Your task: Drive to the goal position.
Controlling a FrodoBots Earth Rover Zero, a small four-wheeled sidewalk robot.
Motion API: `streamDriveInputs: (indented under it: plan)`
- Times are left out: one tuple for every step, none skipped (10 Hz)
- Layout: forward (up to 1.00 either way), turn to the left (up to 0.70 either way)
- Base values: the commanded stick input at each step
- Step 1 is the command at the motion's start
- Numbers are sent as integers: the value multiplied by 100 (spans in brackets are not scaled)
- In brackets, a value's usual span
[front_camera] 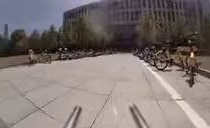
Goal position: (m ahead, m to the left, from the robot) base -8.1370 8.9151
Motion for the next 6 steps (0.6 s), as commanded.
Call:
streamDriveInputs:
  plan:
    - [70,38]
    - [70,38]
    - [70,38]
    - [70,38]
    - [70,38]
    - [70,38]
